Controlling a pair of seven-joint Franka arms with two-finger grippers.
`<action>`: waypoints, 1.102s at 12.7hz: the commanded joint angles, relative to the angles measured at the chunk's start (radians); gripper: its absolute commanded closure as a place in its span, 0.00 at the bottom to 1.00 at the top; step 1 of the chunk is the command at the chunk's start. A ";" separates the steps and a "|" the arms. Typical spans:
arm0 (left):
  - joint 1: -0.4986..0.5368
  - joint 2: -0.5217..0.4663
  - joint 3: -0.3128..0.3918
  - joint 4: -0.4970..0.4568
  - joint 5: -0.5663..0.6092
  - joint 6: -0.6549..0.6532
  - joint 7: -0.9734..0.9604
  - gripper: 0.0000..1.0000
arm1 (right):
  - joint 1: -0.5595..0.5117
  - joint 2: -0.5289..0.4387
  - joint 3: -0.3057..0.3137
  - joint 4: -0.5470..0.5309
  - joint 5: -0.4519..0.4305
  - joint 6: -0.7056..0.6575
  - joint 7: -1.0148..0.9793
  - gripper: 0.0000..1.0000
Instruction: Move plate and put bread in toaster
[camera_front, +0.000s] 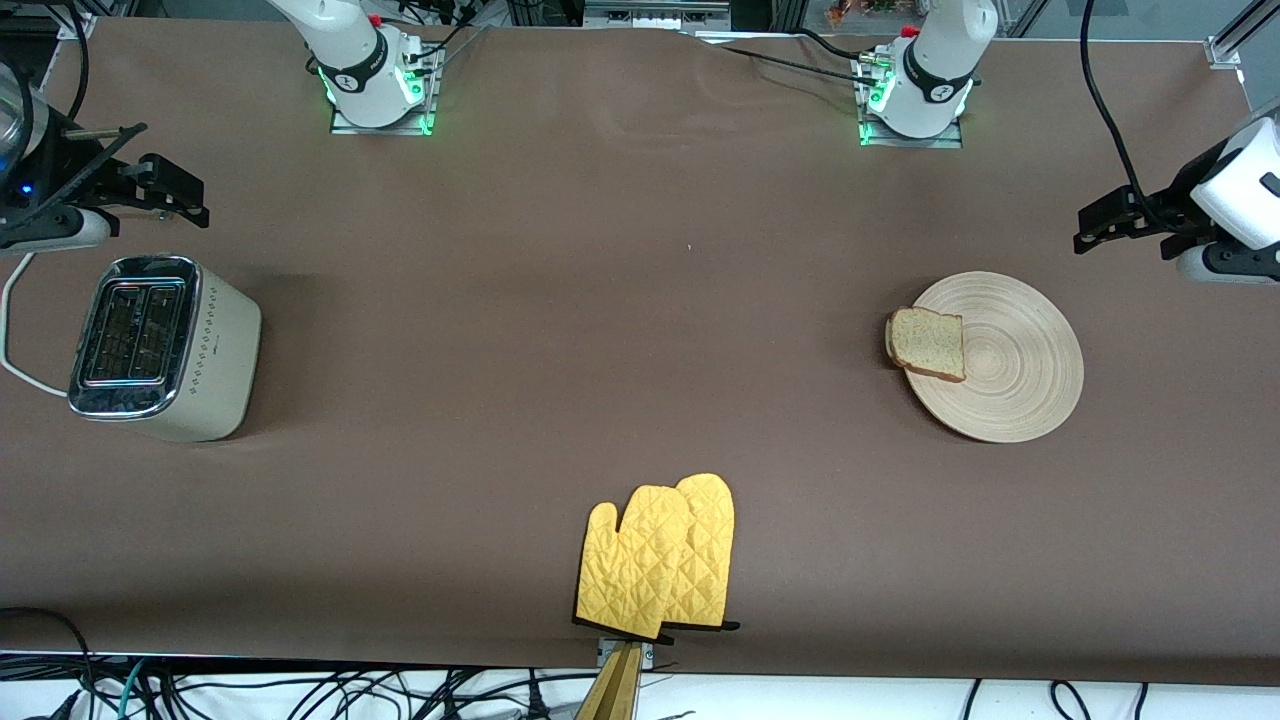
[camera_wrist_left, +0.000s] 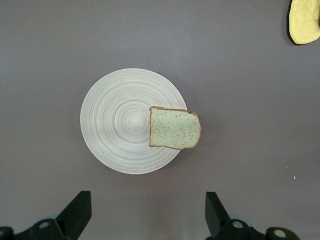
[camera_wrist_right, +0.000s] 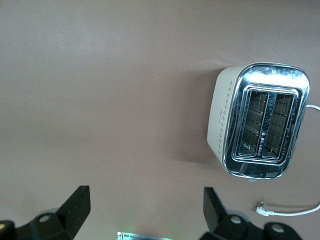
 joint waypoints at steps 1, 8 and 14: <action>0.007 0.038 -0.008 0.046 0.003 -0.004 -0.007 0.00 | -0.001 0.010 0.005 0.025 -0.005 -0.007 0.012 0.00; 0.001 0.041 -0.016 0.046 0.015 0.007 -0.005 0.00 | 0.001 0.010 0.005 0.024 -0.006 -0.010 0.010 0.00; 0.006 0.051 -0.011 0.046 0.021 0.064 0.007 0.00 | 0.003 0.010 0.006 0.025 -0.006 -0.007 0.009 0.00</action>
